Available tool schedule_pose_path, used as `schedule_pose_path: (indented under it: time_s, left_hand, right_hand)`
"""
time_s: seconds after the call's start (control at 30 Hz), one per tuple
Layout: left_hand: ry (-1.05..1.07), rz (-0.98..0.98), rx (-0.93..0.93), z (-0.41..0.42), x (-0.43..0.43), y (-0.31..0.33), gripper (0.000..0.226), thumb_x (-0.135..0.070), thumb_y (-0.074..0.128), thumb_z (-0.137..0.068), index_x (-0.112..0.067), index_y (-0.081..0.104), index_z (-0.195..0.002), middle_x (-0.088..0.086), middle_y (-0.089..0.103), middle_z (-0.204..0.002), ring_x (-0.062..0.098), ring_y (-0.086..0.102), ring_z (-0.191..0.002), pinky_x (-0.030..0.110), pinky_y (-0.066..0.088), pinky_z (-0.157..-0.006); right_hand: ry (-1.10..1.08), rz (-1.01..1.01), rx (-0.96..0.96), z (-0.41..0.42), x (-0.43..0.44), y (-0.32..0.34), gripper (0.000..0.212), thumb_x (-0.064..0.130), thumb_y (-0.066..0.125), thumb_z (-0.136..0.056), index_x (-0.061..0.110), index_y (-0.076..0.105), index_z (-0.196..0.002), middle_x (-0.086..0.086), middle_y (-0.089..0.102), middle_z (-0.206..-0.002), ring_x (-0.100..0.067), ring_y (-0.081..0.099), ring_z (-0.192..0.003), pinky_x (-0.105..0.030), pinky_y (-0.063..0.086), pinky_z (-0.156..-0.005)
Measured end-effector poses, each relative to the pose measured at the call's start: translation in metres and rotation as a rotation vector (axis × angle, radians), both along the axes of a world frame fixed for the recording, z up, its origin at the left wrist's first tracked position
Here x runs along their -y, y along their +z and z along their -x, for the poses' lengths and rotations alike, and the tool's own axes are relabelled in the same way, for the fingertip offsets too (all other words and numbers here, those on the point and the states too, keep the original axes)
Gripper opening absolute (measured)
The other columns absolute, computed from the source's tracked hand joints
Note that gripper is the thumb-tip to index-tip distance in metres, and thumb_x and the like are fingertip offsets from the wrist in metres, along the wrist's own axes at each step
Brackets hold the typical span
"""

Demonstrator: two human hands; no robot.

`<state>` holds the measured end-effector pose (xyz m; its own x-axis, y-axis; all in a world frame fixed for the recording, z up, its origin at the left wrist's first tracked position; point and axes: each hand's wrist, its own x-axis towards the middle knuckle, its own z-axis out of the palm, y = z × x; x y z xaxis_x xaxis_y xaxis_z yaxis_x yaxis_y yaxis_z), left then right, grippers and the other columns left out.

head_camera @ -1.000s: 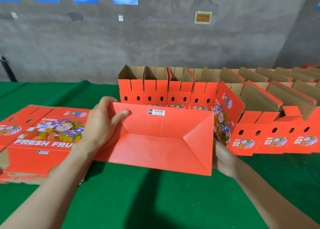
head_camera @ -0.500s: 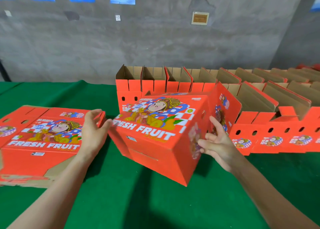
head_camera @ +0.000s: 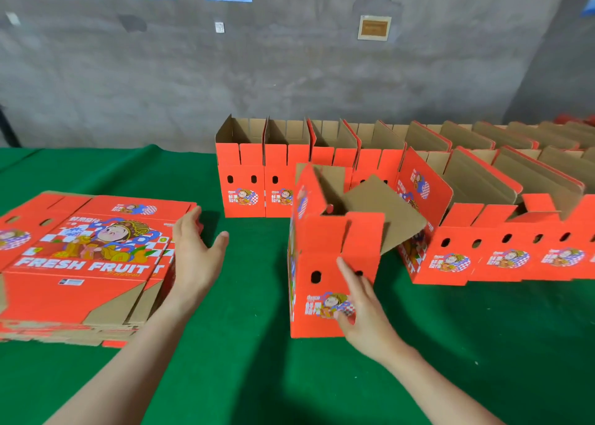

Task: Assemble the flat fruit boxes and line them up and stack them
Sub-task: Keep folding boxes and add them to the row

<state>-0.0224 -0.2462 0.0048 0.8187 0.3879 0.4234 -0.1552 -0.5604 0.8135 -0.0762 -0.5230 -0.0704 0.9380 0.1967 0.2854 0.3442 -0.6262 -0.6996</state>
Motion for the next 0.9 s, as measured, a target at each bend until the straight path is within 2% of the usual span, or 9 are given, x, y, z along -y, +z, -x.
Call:
schedule_pose_path:
  time_s: [0.1, 0.2, 0.27, 0.33, 0.43, 0.53, 0.6, 0.73, 0.9]
  left_hand:
    - [-0.096, 0.059, -0.078, 0.006, 0.009, -0.01, 0.06, -0.008, 0.065, -0.087, -0.004, 0.038, -0.141, 0.015, 0.043, -0.141, 0.027, 0.048, -0.122, 0.04, 0.036, -0.108]
    - [-0.19, 0.173, -0.18, 0.015, 0.022, -0.015, 0.048, -0.022, 0.058, -0.094, -0.01, 0.044, -0.138, 0.006, 0.047, -0.14, 0.015, 0.052, -0.112, 0.035, 0.041, -0.101]
    - [-0.278, 0.304, -0.228, 0.021, 0.03, -0.013, 0.036, -0.032, 0.05, -0.097, -0.017, 0.05, -0.129, 0.006, 0.053, -0.134, 0.015, 0.055, -0.11, 0.037, 0.044, -0.098]
    - [-0.373, 0.449, -0.258, 0.026, 0.038, -0.004, 0.03, -0.041, 0.044, -0.096, -0.026, 0.049, -0.121, 0.001, 0.055, -0.126, 0.012, 0.058, -0.104, 0.037, 0.05, -0.086]
    - [-0.476, 0.492, -0.246, 0.028, 0.048, 0.011, 0.033, -0.045, 0.046, -0.092, -0.031, 0.048, -0.121, -0.009, 0.055, -0.12, 0.007, 0.059, -0.102, 0.033, 0.053, -0.077]
    - [-0.583, 0.373, -0.247, 0.024, 0.064, 0.023, 0.033, -0.038, 0.054, -0.092, -0.039, 0.047, -0.124, -0.014, 0.055, -0.117, 0.007, 0.062, -0.098, 0.033, 0.056, -0.077]
    - [-0.628, 0.202, -0.238, 0.016, 0.074, 0.028, 0.037, -0.026, 0.058, -0.093, -0.043, 0.048, -0.125, -0.008, 0.056, -0.12, 0.014, 0.063, -0.094, 0.038, 0.053, -0.084]
    - [-0.633, -0.273, -0.224, -0.008, 0.093, 0.028, 0.034, -0.017, 0.051, -0.097, -0.022, 0.056, -0.13, 0.002, 0.057, -0.128, 0.017, 0.055, -0.116, 0.02, 0.038, -0.095]
    - [-0.564, -0.343, -0.351, -0.035, 0.116, 0.026, 0.036, -0.028, 0.041, -0.101, -0.014, 0.052, -0.133, 0.01, 0.057, -0.132, 0.024, 0.05, -0.122, 0.021, 0.034, -0.091]
  right_hand:
    - [0.055, 0.167, -0.077, 0.011, -0.014, -0.023, 0.102, 0.003, 0.055, -0.086, 0.062, -0.011, -0.136, 0.004, 0.024, -0.132, -0.016, 0.032, -0.13, -0.017, 0.018, -0.11]
    - [0.052, 0.274, -0.101, 0.019, -0.022, -0.039, 0.097, 0.011, 0.053, -0.091, 0.067, -0.015, -0.13, -0.001, 0.009, -0.144, -0.016, 0.031, -0.133, -0.019, 0.02, -0.111]
    - [0.007, 0.321, -0.095, 0.023, -0.022, -0.044, 0.091, 0.013, 0.05, -0.093, 0.067, -0.015, -0.128, -0.005, 0.0, -0.15, -0.018, 0.034, -0.132, -0.023, 0.029, -0.11]
    - [-0.04, 0.352, -0.073, 0.028, -0.021, -0.047, 0.087, 0.015, 0.046, -0.095, 0.066, -0.016, -0.129, -0.006, -0.007, -0.153, -0.021, 0.036, -0.132, -0.025, 0.038, -0.105]
    - [-0.042, 0.377, -0.052, 0.03, -0.023, -0.049, 0.085, 0.015, 0.045, -0.094, 0.062, -0.015, -0.133, -0.008, -0.002, -0.152, -0.024, 0.033, -0.134, -0.027, 0.039, -0.103]
    - [-0.05, 0.456, -0.073, 0.02, -0.024, -0.047, 0.081, 0.014, 0.044, -0.093, 0.06, -0.004, -0.14, -0.008, 0.004, -0.149, -0.027, 0.032, -0.134, -0.032, 0.04, -0.104]
    - [-0.052, 0.512, -0.094, 0.011, -0.022, -0.044, 0.078, 0.013, 0.043, -0.093, 0.059, 0.005, -0.142, -0.009, 0.003, -0.149, -0.028, 0.033, -0.133, -0.033, 0.042, -0.101]
    - [-0.041, 0.599, -0.127, -0.01, -0.014, -0.036, 0.083, 0.011, 0.046, -0.091, 0.059, 0.001, -0.142, -0.012, 0.004, -0.15, -0.031, 0.037, -0.129, -0.037, 0.042, -0.1]
    - [-0.039, 0.667, -0.155, -0.043, 0.007, -0.03, 0.093, 0.009, 0.05, -0.088, 0.064, -0.007, -0.138, -0.011, 0.001, -0.151, -0.03, 0.034, -0.132, -0.038, 0.041, -0.102]
